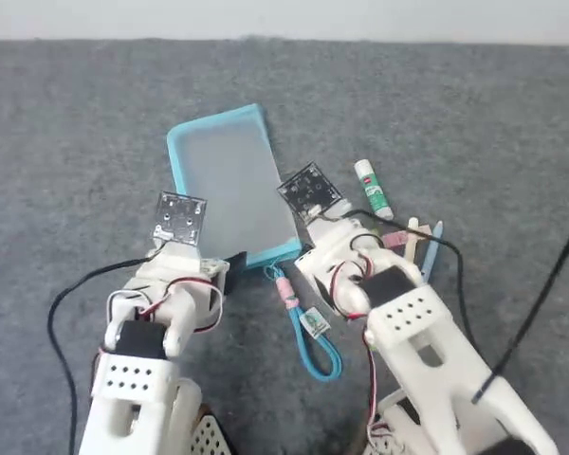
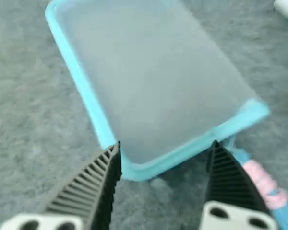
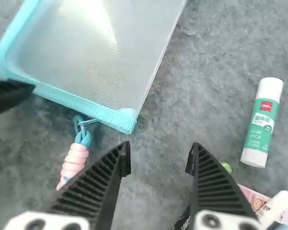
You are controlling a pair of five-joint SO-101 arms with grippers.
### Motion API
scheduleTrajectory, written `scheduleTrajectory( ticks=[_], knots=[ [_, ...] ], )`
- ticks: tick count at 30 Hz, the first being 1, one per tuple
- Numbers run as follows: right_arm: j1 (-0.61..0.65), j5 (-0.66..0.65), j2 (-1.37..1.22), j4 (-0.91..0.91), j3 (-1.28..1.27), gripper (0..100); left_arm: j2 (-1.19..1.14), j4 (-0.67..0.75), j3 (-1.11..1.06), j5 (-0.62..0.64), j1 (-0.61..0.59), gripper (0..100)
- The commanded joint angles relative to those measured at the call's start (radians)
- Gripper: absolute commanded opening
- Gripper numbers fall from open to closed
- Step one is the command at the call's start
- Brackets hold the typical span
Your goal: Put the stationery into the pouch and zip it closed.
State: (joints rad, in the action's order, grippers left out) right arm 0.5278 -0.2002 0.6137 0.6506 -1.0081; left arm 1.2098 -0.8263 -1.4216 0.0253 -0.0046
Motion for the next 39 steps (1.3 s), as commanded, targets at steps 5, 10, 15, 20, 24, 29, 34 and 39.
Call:
scheduleTrajectory(
  ticks=[5,10,15,20,24,29,34,39],
  knots=[
    [-0.015,-0.041,-0.214,-0.136,0.049,20.0,-0.017,0.003,0.058,0.031,-0.02,27],
    [-0.013,-0.04,-0.335,-0.143,0.115,19.9,-0.017,0.012,0.048,0.034,-0.052,27],
    [0.005,-0.041,-0.318,-0.025,0.16,19.9,-0.017,0.072,0.019,0.029,-0.169,27],
    [0.033,-0.04,-0.211,0.074,0.167,19.8,-0.017,0.087,0.018,0.028,-0.196,27],
    [0.127,-0.038,-0.189,0.128,0.166,19.8,-0.017,0.087,0.018,0.028,-0.196,27],
    [0.206,-0.038,-0.22,0.128,0.166,19.8,-0.017,0.087,0.012,0.028,-0.196,27],
    [0.203,-0.038,-0.305,0.108,0.166,19.8,-0.014,0.089,0.004,0.028,-0.193,27],
    [0.203,-0.038,-0.415,0.036,0.17,19.8,-0.014,0.089,0.004,0.028,-0.193,27]
  ],
)
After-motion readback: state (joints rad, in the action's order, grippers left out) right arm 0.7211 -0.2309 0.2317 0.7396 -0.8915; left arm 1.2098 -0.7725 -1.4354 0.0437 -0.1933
